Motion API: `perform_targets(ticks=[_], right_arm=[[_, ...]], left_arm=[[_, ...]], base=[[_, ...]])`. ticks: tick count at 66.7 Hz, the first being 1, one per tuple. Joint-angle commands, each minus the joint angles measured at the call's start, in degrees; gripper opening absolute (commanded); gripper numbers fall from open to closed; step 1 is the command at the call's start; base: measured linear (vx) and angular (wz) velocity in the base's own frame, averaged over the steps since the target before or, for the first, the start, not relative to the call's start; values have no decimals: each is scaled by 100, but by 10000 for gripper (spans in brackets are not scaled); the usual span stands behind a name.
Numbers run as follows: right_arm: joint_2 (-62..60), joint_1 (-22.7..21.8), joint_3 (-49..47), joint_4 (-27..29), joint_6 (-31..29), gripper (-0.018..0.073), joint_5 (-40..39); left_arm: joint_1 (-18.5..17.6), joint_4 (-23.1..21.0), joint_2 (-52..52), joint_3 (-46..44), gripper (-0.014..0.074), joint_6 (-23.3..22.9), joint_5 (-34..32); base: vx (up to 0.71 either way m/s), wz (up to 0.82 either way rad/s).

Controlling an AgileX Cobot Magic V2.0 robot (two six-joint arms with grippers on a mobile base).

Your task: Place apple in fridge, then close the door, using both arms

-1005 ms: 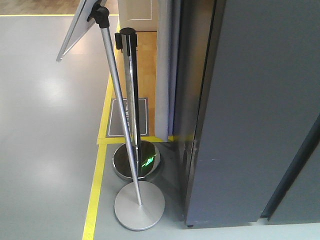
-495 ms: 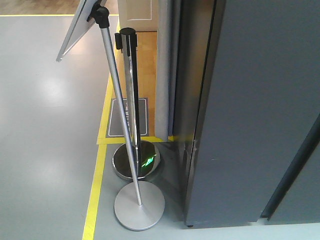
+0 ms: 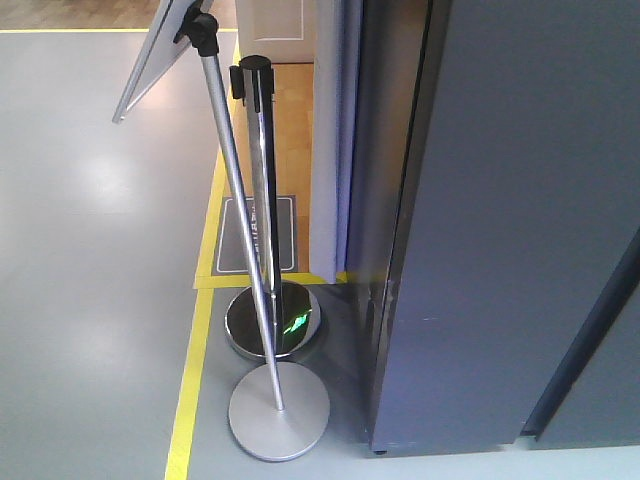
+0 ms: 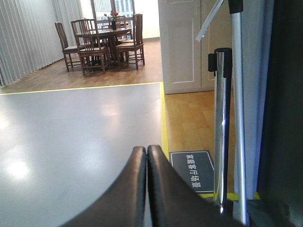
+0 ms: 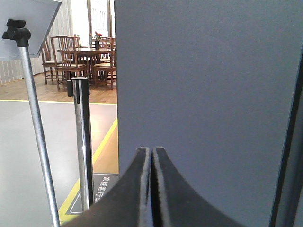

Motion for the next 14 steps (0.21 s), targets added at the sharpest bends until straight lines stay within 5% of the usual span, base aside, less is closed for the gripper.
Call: perform_targets(ticks=[1,14], right_arm=[[-38,-7,2,-70,-3,-2,-449],[-38,-7,2,-70,-3,-2,-449]], left_arm=[[20,4,-92,173,-6,-18,-391],[20,4,-92,173,-6,-18,-391]], base=[[0,0],[0,0]])
